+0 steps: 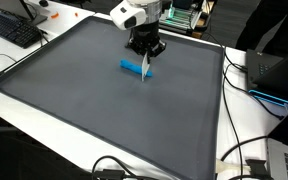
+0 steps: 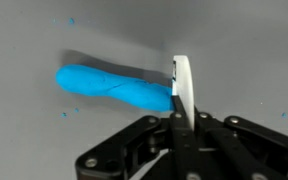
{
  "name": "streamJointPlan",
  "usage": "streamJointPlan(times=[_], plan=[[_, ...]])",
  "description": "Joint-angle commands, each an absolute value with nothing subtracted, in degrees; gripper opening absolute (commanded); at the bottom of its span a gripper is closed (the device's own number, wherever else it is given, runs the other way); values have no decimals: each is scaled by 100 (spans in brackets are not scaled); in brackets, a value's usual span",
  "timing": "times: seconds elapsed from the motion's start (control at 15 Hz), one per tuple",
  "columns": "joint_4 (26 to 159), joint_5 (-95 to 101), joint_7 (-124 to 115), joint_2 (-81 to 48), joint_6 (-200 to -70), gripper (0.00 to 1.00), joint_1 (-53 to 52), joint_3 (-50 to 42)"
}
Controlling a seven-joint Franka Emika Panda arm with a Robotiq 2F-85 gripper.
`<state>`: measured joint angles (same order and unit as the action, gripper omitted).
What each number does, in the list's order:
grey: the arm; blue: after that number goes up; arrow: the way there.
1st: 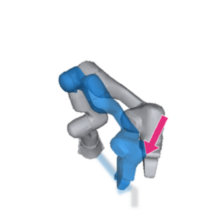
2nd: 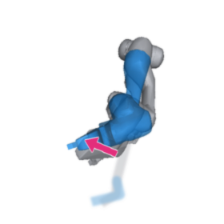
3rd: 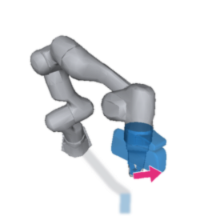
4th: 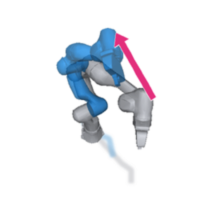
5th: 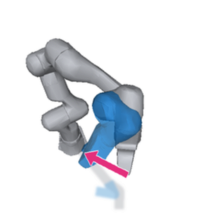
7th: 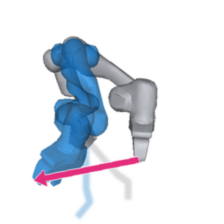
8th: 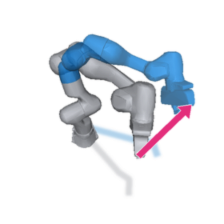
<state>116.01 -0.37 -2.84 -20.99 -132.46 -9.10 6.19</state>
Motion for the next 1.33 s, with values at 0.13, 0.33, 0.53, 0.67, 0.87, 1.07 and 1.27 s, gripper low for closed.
streamJointPlan(times=[0.13,0.33,0.53,0.67,0.87,1.07,1.27], plan=[[11547,511,-697,-2294,-13428,1,-1124,509],[11582,729,-875,-2368,-13555,1,-1178,440],[11615,850,-1021,-2429,-13661,1,-1215,392],[11624,840,-1057,-2478,-13720,1,-1215,391],[11620,848,-1093,-2557,-13741,1,-1233,372],[11616,778,-1087,-2595,-13658,1,-1218,376],[11623,556,-967,-2593,-13466,1,-1137,468]])
